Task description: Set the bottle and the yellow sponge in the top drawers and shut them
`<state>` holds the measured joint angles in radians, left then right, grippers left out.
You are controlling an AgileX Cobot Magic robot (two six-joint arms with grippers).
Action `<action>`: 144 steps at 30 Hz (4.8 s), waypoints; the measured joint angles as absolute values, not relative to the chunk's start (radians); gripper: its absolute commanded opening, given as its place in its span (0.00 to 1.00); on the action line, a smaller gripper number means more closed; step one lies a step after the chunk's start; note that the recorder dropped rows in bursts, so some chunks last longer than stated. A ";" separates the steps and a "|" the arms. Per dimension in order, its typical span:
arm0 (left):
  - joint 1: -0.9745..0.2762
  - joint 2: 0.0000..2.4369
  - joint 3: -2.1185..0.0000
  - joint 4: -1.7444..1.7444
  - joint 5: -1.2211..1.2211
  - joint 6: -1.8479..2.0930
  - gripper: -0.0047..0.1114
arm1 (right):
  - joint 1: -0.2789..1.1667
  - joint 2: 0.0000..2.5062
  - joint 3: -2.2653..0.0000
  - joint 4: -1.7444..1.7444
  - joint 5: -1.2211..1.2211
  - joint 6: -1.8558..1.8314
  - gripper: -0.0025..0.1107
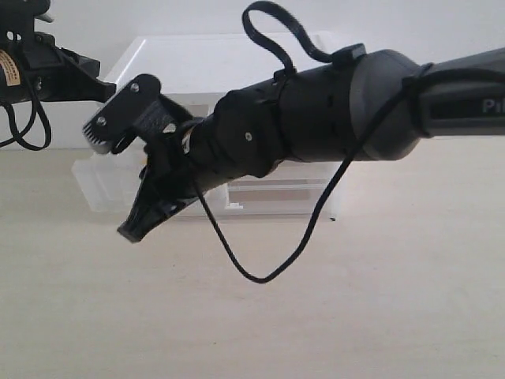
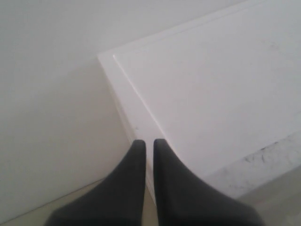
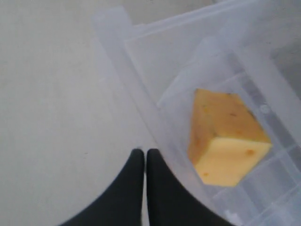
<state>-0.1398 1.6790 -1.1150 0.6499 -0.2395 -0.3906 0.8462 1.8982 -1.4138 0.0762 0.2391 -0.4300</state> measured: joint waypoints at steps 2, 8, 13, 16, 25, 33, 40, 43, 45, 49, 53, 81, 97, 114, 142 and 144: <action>-0.140 1.679 -1.115 0.650 -0.239 -0.391 0.08 | 0.811 1.898 -1.414 0.076 0.206 -0.401 0.02; -0.140 1.679 -1.115 0.650 -0.239 -0.391 0.08 | 0.798 1.898 -1.412 0.076 0.197 -0.382 0.02; -0.140 1.679 -1.115 0.650 -0.239 -0.391 0.08 | 0.798 1.915 -1.411 0.088 0.140 -0.371 0.02; -0.140 1.679 -1.115 0.650 -0.239 -0.391 0.08 | 0.808 1.943 -1.411 0.093 0.088 -0.362 0.02; -0.140 1.679 -1.115 0.650 -0.246 -0.391 0.08 | 0.827 1.997 -1.464 0.093 0.074 -0.325 0.02; -0.140 1.679 -1.115 0.650 -0.246 -0.391 0.08 | 0.822 2.001 -1.529 0.119 0.235 -0.322 0.02; -0.140 1.668 -1.115 0.650 -0.231 -0.391 0.08 | 0.815 1.916 -1.544 0.114 0.458 -0.440 0.02; -0.140 1.635 -1.115 0.650 -0.228 -0.391 0.08 | 0.817 1.865 -1.546 0.123 0.560 -0.483 0.02; -0.140 1.607 -1.115 0.650 -0.218 -0.391 0.08 | 0.829 1.839 -1.549 0.151 0.629 -0.535 0.02; -0.140 1.547 -1.115 0.658 -0.138 -0.391 0.08 | 0.824 1.800 -1.551 0.161 0.737 -0.576 0.02; -0.140 1.472 -1.097 0.716 0.016 -0.391 0.08 | 0.694 1.748 -1.551 0.165 0.762 -0.576 0.02; -0.350 1.708 -1.524 -0.209 1.013 0.971 0.52 | 0.410 1.775 -1.584 0.198 0.691 -0.653 0.02; -0.356 1.814 -1.600 -0.155 1.120 1.104 0.08 | 0.410 1.775 -1.584 0.198 0.691 -0.654 0.02; -0.347 1.807 -1.623 -0.081 1.102 1.093 0.71 | 0.410 1.775 -1.584 0.200 0.706 -0.654 0.02; -0.347 1.798 -1.423 -0.160 0.880 0.261 0.08 | 0.410 1.775 -1.584 0.236 0.696 -0.654 0.02; -0.347 1.823 -1.441 -0.158 0.845 0.248 0.08 | 0.410 1.775 -1.584 0.236 0.696 -0.654 0.02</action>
<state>-0.3474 1.8234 -1.4406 -0.1584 0.8449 0.2483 0.4101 1.7753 -1.5843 0.2358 0.6965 -0.6543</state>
